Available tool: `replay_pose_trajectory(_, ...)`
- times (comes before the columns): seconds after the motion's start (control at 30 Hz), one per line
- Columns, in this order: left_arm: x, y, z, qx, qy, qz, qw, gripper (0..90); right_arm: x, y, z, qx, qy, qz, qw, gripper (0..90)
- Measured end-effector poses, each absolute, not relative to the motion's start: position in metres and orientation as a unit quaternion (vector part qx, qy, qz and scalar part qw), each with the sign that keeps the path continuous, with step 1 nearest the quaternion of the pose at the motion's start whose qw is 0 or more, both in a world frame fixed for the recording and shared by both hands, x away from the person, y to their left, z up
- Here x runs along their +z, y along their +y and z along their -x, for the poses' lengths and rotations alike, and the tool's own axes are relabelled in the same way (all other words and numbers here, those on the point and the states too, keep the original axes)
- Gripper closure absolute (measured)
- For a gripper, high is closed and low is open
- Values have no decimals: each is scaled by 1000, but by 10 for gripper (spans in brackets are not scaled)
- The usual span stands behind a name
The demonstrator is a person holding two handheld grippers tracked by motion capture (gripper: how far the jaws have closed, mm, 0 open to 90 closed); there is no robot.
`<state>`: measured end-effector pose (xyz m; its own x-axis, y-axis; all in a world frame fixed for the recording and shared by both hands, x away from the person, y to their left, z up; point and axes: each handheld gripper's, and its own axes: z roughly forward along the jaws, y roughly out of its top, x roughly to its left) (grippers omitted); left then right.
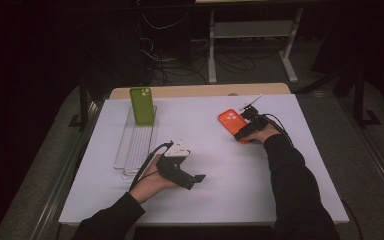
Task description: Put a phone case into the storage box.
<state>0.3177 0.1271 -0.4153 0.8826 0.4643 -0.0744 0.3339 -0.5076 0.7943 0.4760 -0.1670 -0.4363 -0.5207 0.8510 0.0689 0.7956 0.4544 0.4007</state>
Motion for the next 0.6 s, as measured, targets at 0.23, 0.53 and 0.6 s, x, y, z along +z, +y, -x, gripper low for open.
replay_pose_trajectory(0.23,-416,127,-318,73,231,-865,440,6,-436,-162,-476,180,856,-478,76,107)
replay_pose_trajectory(0.53,-416,126,-317,73,229,-866,438,6,-435,-160,-476,172,862,-471,78,140)
replay_pose_trajectory(0.6,-416,126,-317,73,230,-866,438,6,-435,-159,-476,168,860,-476,77,142)
